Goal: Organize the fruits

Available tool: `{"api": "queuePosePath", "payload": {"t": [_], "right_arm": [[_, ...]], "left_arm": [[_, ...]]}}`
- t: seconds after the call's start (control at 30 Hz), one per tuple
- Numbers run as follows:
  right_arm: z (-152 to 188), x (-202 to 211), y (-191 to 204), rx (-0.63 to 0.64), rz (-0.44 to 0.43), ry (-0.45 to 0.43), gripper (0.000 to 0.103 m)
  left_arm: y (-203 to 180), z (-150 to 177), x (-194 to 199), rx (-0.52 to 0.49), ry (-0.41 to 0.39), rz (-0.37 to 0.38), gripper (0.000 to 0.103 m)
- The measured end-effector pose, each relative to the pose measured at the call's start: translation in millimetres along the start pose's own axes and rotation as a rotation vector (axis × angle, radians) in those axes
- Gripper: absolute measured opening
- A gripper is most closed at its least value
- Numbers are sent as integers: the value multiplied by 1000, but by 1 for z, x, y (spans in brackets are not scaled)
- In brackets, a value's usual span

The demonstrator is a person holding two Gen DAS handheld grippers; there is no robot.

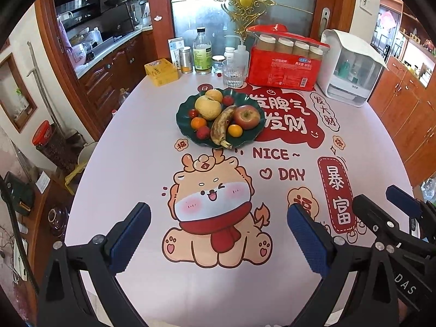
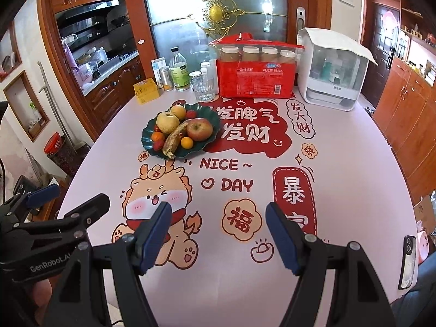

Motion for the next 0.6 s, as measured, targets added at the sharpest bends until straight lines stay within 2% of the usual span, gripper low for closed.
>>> {"api": "queuePosePath", "payload": {"t": [0.6], "right_arm": [[2, 0, 1, -9, -5, 4, 72]], "left_arm": [[0, 1, -1, -1, -2, -2, 100]]}}
Point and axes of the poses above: each gripper's, at about its wrist camera, not at the fingertips, and x roughly against the way its jaws point, y to its left, z to its underside, the point moved 3 cm from there along -x, roughly the way its jaws point, and after that the axes turned 11 degrees about x, right-handed, at the moved point
